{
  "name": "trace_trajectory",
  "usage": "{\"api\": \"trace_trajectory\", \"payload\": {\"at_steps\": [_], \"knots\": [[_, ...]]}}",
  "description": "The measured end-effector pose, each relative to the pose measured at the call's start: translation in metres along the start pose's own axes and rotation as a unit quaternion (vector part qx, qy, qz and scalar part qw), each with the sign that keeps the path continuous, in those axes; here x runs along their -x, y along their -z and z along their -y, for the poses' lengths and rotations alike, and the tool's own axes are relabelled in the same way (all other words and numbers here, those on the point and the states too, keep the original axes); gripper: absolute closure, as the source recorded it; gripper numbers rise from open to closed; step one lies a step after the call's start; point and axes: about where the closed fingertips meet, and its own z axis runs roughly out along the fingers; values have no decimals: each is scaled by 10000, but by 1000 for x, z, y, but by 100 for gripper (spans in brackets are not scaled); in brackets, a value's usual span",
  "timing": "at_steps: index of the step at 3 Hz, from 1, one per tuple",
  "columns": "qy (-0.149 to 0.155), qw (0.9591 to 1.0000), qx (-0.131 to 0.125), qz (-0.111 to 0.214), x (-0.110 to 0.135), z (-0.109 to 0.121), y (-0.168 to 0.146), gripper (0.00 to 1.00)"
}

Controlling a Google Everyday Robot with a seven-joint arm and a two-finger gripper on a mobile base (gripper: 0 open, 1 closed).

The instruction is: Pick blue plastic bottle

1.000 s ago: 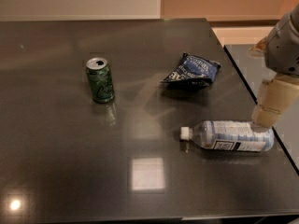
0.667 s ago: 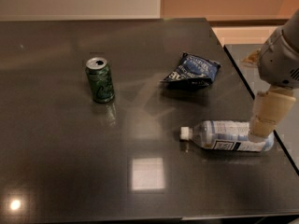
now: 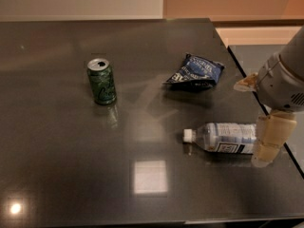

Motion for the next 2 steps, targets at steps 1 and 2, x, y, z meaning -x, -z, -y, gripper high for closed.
{"api": "trace_trajectory", "payload": {"at_steps": [1, 2], "knots": [[58, 9998, 161, 36, -2, -11, -13, 0], [106, 9996, 248, 39, -4, -14, -26, 0]]}}
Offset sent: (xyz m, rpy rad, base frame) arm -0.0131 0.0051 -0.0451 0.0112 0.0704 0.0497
